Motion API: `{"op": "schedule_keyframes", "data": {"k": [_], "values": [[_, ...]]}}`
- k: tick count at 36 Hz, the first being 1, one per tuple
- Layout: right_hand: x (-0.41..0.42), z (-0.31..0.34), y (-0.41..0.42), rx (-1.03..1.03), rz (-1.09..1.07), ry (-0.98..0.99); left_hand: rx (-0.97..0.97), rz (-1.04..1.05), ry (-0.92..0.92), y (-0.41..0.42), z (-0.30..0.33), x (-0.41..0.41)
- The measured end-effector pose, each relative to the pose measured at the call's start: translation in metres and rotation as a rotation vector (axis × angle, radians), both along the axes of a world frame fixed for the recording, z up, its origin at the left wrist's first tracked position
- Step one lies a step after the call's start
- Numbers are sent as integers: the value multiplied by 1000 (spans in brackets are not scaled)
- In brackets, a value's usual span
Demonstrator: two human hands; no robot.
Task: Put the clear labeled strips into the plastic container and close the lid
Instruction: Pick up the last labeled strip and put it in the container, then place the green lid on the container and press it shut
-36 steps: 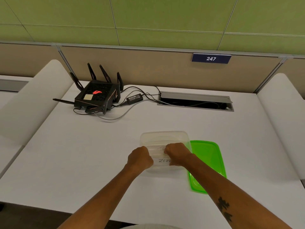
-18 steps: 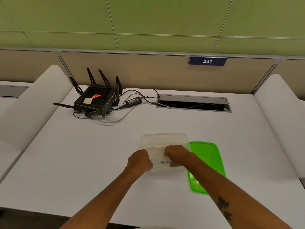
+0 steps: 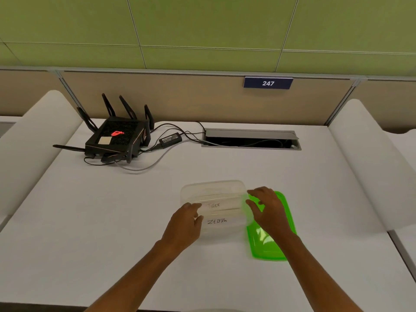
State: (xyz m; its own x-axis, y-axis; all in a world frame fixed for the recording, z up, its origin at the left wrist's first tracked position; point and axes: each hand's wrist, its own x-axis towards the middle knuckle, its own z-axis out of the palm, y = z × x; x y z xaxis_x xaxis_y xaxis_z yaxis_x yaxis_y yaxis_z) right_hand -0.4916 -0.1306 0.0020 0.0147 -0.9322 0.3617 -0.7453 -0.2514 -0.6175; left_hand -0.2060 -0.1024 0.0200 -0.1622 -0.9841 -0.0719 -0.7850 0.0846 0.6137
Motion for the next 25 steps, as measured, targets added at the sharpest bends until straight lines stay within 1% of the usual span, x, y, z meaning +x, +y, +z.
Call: {"op": "schedule_keyframes", "data": {"k": [2, 4, 7, 11, 14, 18, 25], "values": [[-14, -14, 18, 19, -83, -16, -53, -71, 36, 5, -9, 2], [-26, -31, 37, 90, -115, 3, -78, -131, 56, 10, -16, 3], [-39, -53, 65, 221, -93, 65, -101, -192, 70, 16, -23, 4], [-46, -68, 94, 316, -50, 151, -124, -238, 67, 20, -28, 5], [-49, -75, 108, 336, 10, 194, -152, -279, 56, 20, -33, 8], [-51, -81, 117, 334, 36, 193, -187, -315, 27, 20, -41, 11], [-49, -78, 118, 330, 83, 261, -155, -336, 17, 20, -44, 14]]}}
